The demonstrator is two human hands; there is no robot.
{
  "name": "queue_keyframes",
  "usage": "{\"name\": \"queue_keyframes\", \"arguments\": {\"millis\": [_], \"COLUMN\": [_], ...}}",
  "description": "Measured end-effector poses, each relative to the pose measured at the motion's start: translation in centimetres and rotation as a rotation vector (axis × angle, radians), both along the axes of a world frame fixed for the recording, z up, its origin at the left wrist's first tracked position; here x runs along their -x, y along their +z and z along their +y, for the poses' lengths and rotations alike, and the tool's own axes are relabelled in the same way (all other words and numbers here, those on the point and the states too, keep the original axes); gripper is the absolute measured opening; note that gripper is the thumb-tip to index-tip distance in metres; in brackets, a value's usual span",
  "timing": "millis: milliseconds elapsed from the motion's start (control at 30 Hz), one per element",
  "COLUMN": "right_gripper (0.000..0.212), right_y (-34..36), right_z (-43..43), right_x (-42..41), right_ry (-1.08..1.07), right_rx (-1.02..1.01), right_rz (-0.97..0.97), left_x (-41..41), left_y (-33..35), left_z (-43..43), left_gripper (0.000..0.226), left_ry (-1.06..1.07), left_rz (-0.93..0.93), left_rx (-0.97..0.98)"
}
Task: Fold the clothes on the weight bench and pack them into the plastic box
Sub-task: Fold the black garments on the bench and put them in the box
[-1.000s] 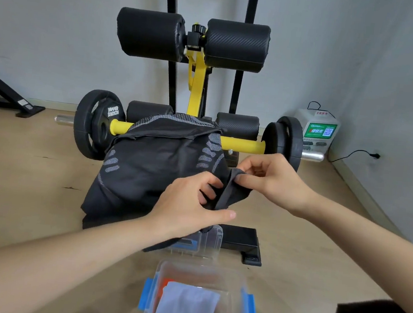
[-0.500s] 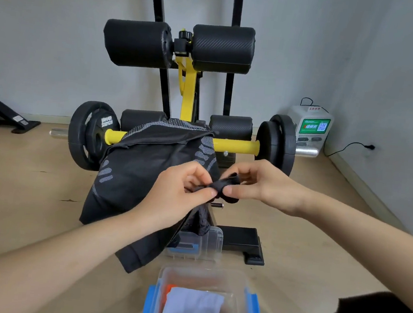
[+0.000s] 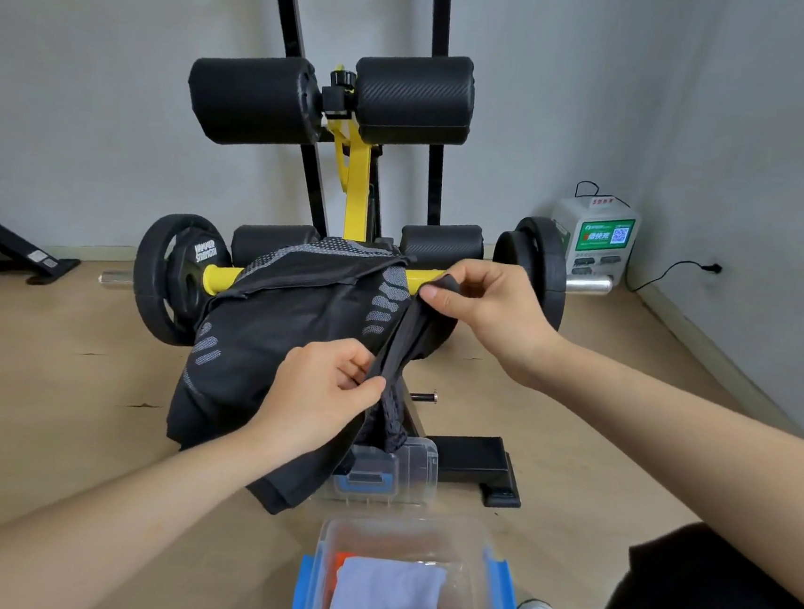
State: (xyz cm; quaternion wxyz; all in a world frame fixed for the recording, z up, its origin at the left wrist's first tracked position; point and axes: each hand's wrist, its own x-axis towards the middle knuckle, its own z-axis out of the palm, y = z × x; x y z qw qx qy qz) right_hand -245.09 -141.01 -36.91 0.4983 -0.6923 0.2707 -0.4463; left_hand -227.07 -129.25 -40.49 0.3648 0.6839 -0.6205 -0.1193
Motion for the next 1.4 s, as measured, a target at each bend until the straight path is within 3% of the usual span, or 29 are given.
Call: {"name": "queue_keyframes", "arguments": {"millis": [233,367,433,567,767,1067,1300,1400], "right_gripper": [0.013,0.016,0.015,0.019,0.014,0.028,0.019,0.017], "right_y": [2.3,3.3,3.5,3.6,3.2,-0.7,-3.5,-4.1], "right_z": [-0.8,-0.7,-0.7,-0.7,-1.3,-4.5,-5.4,-5.6], "right_x": [-1.1,-2.9,-3.5,-4.0,-3.7,-2.5,-2.2,-2.3], "right_ry": [-0.072,-0.145,-0.157,-0.196,-0.25,-0.329,-0.27,-0.26], "right_rx": [-0.015,0.006,0.009,0.007,-0.012,-0.084,-0.27,-0.287], "right_rz": [-0.107,-0.07,-0.061,-0.07,-0.091,0.078,0.207,0.222], "left_x": [-2.6,-2.8,-1.8,-0.4,-0.7,-2.5,-6.0,-8.2], "left_y": [3.6,2.7,1.2,-1.6,-2.9,-2.7,-1.3,-0.4], "left_z": [0.0,0.9,1.6,2.1,1.7,4.5,4.2,4.1], "left_gripper": [0.006,0.01,0.022,0.05,0.041,0.018,0.005,0.008], "left_ry": [-0.007,-0.041,-0.02,0.241,0.37,0.342,0.238,0.18], "left_rz": [0.31,0.337,0.26,-0.256,-0.374,-0.162,0.072,0.118], "left_rx": [0.03,-0.04,-0.055,0.057,0.144,0.258,-0.006,-0.017]}}
